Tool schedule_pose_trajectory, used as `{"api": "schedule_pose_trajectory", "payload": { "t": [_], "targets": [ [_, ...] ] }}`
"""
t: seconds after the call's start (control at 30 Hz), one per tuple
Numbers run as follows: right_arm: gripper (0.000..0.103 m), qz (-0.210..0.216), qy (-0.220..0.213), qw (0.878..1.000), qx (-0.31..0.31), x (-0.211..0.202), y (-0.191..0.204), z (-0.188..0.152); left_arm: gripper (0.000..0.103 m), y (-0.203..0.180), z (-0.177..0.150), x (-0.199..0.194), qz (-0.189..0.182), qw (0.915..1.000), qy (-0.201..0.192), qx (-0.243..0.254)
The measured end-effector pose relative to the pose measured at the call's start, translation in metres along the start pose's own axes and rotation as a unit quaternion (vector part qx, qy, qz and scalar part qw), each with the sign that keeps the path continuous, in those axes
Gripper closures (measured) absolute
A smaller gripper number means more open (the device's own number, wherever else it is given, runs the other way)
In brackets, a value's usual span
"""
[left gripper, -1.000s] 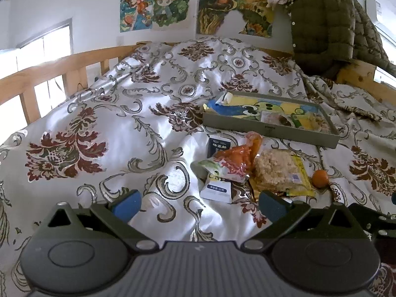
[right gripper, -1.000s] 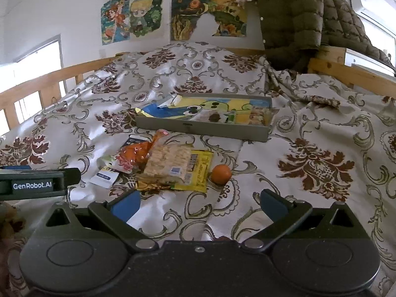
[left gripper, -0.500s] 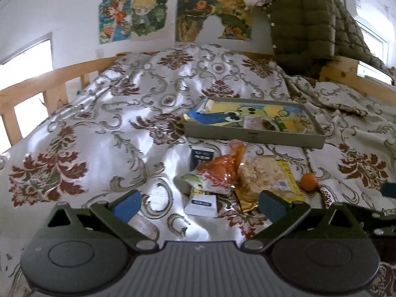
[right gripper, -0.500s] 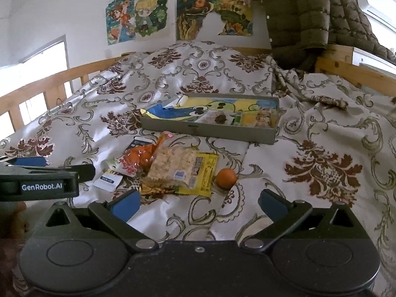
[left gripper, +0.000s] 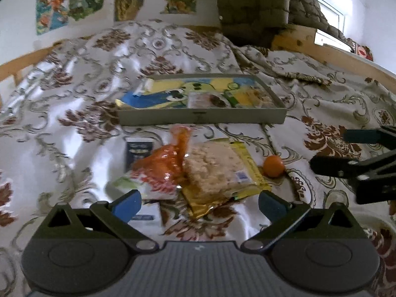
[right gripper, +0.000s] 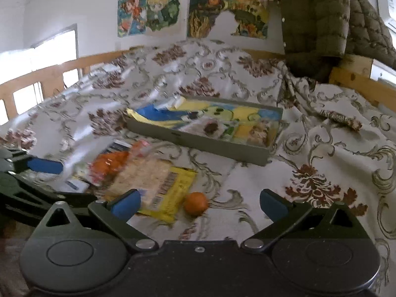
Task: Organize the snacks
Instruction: 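Move both tools back over the remaining snack pile, then close the right tool on the orange while the left tool closes on the puffed rice bag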
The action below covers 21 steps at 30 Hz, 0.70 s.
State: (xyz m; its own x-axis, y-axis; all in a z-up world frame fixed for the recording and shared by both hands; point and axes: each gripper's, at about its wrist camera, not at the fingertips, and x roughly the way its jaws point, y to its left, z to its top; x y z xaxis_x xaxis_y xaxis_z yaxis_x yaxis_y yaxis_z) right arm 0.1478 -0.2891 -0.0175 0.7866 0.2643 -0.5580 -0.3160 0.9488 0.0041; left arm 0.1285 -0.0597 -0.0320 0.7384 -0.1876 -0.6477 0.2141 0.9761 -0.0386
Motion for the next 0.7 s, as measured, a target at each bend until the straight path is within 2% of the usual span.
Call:
{"api": "schedule_pose_trajectory", "payload": {
  "t": [0.13, 0.33, 0.37, 0.47, 0.6, 0.7],
  "targets": [
    [0.002, 0.002, 0.016, 1.0, -0.025, 0.026, -0.014, -0.003, 0.0, 0.002, 0.008, 0.021, -0.029, 0.9989, 0.019, -0.033],
    [0.006, 0.022, 0.021, 0.998, -0.061, 0.049, -0.019, -0.01, 0.0, 0.005, 0.021, 0.046, -0.049, 0.9958, 0.025, -0.073],
    [0.009, 0.024, 0.022, 0.997, -0.065, 0.05, -0.017, -0.01, 0.0, 0.005, 0.024, 0.049, -0.052, 0.9953, 0.027, -0.077],
    [0.018, 0.028, 0.019, 0.996, -0.083, 0.054, -0.012, -0.013, 0.0, 0.002, 0.028, 0.061, -0.054, 0.9944, 0.04, -0.082],
    [0.022, 0.033, 0.018, 0.995, -0.097, 0.057, -0.007, -0.014, 0.002, -0.005, 0.032, 0.075, -0.054, 0.9932, 0.067, -0.079],
    [0.025, 0.039, 0.018, 0.994, -0.098, 0.058, -0.005, -0.014, 0.007, -0.006, 0.032, 0.081, -0.044, 0.9923, 0.076, -0.087]
  ]
}}
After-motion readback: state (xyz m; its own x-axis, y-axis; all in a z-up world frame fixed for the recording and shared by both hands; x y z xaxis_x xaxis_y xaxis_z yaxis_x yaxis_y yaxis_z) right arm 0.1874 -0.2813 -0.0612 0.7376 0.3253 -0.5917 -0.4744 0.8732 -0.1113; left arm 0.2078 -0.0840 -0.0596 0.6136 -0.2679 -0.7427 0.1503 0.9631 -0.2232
